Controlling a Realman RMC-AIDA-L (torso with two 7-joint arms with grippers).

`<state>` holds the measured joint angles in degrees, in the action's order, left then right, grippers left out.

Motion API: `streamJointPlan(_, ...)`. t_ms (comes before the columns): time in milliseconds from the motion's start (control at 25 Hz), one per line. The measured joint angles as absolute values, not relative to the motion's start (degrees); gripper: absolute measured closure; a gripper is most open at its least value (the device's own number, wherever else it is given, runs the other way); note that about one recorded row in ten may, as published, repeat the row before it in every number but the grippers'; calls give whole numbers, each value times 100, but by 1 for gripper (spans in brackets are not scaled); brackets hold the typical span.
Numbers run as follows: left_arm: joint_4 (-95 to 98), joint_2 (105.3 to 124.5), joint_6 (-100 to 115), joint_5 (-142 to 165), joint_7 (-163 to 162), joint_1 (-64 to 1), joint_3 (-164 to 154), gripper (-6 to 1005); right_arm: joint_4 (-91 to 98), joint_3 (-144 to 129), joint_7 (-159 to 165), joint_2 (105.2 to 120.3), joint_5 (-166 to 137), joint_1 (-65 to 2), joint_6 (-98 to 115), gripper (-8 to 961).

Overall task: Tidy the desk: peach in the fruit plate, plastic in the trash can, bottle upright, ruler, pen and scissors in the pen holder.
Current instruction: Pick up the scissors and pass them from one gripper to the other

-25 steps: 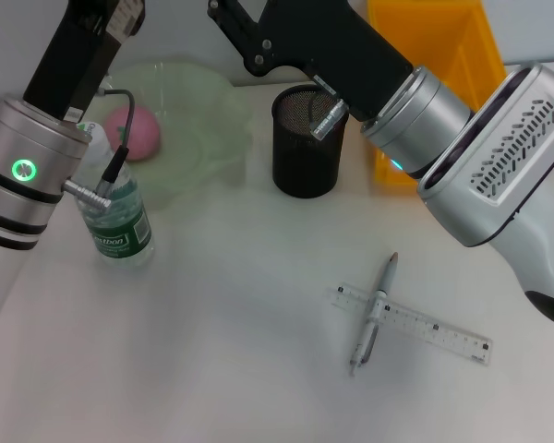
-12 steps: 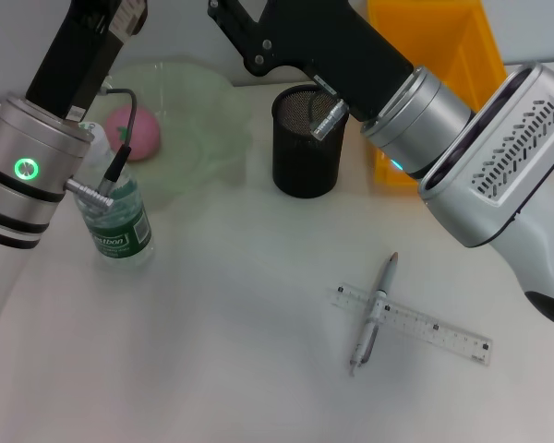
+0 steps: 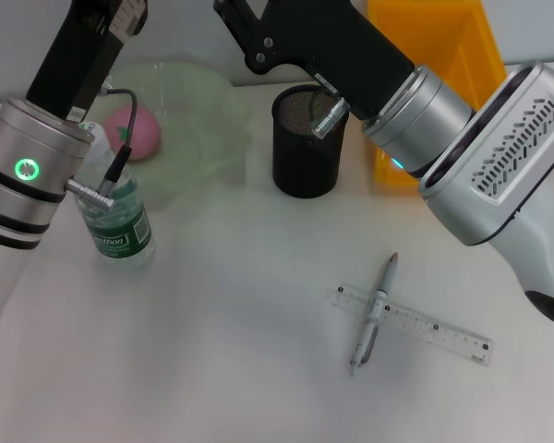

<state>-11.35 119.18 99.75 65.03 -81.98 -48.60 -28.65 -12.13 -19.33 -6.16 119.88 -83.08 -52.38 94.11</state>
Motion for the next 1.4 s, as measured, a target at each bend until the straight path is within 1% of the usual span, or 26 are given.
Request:
streamJointPlan(600,-1161,11918,9990,6503,-8191,-4869,-2865,757,-1214,-1933,-616,11988,-8332,-5233,9398,700)
streamJointPlan(800,-1172,11918,10001,6504,-8191,-4869,-2865,757,-1226,-1933,-615,11988,-8336,-5224,9425,734)
streamJointPlan(1400,-1188,11918,10029,6517,-8216,-4873,-2865,757,-1240,-1933,-615,11988,-8341,-5212,9431,796)
